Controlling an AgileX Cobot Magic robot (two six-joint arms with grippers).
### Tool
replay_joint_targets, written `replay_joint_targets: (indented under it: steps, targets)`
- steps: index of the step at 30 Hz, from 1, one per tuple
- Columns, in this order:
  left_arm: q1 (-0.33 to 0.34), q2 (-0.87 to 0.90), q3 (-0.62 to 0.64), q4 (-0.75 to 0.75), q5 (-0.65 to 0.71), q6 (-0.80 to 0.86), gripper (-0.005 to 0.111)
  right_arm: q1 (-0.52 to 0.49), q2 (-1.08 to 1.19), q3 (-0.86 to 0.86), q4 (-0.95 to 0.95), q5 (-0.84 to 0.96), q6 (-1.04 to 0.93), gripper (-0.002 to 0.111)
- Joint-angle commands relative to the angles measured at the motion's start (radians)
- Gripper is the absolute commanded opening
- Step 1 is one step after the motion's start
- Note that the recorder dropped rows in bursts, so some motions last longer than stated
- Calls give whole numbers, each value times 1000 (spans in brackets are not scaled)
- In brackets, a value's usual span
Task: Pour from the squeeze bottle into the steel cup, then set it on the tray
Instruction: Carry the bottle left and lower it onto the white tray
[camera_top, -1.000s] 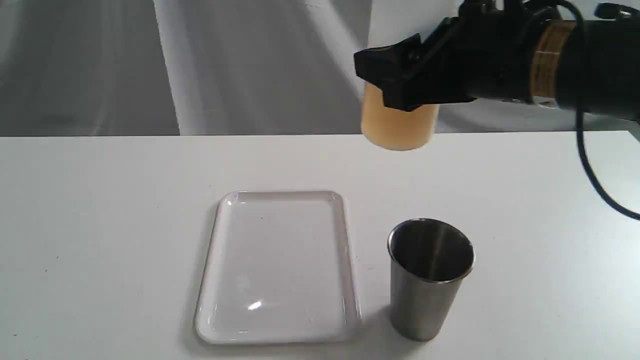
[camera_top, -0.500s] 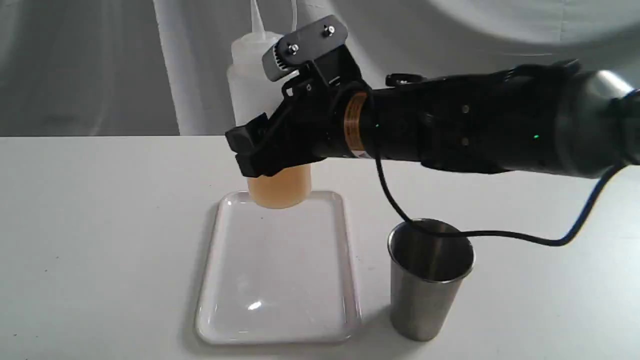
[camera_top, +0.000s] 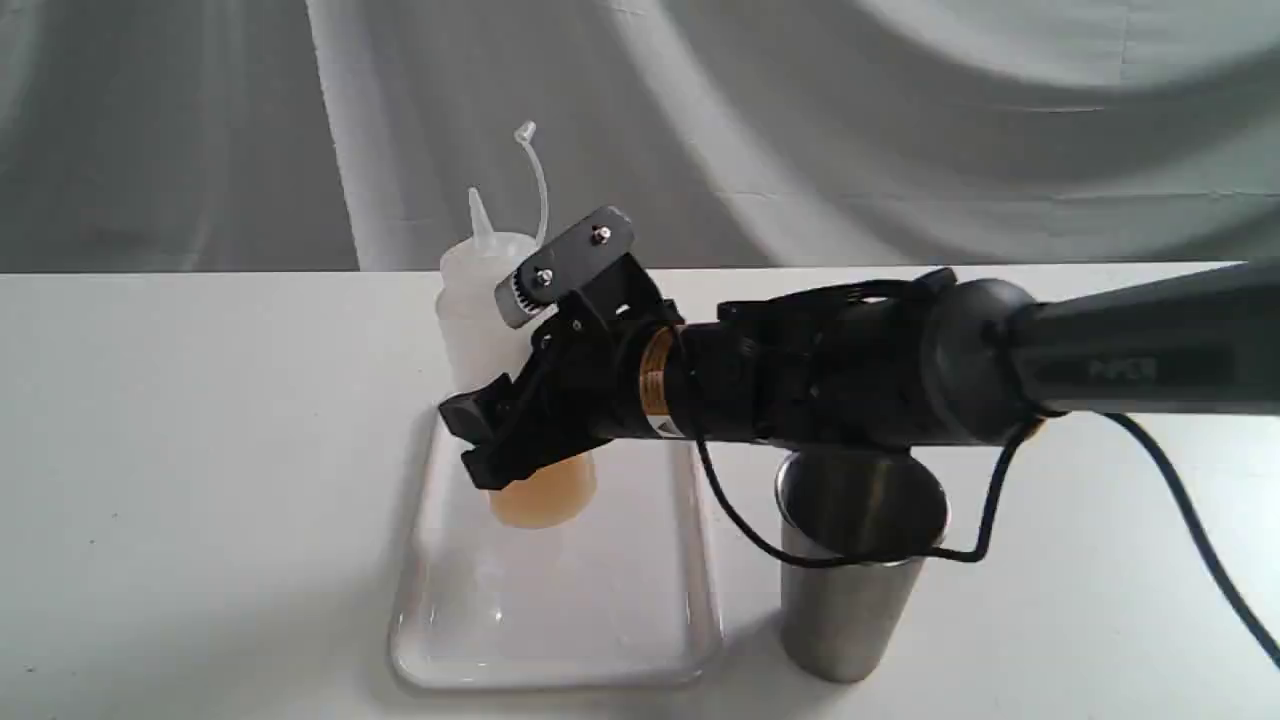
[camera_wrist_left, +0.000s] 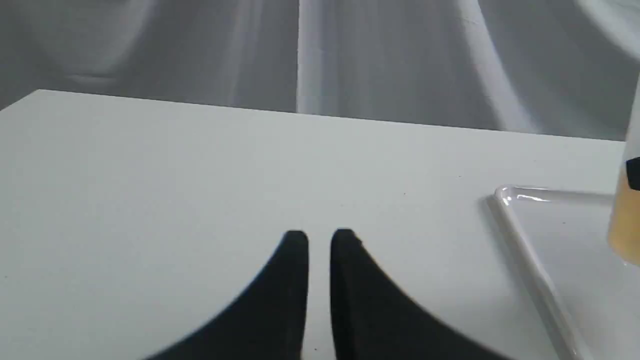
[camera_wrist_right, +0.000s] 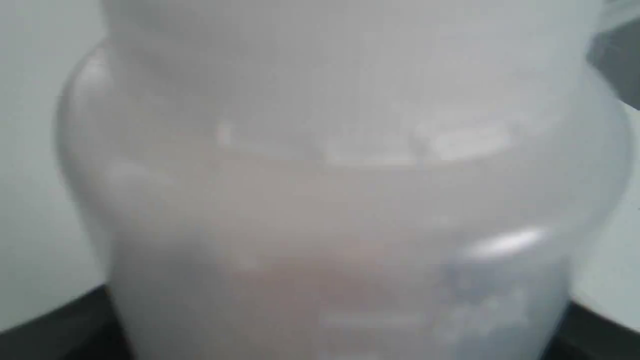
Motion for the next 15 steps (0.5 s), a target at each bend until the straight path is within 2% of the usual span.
replay_joint_targets:
  steps: [1,4,15]
  targets:
    - [-5,2,4,-4,1,-2,8,2,16,-11,221,-88,-208,0]
    - [-5,2,4,-4,1,-2,8,2,27,-11,271,-92,-279,0]
    - [-5,2,4,-4,1,-2,8,2,94,-11,298,-121,-286,0]
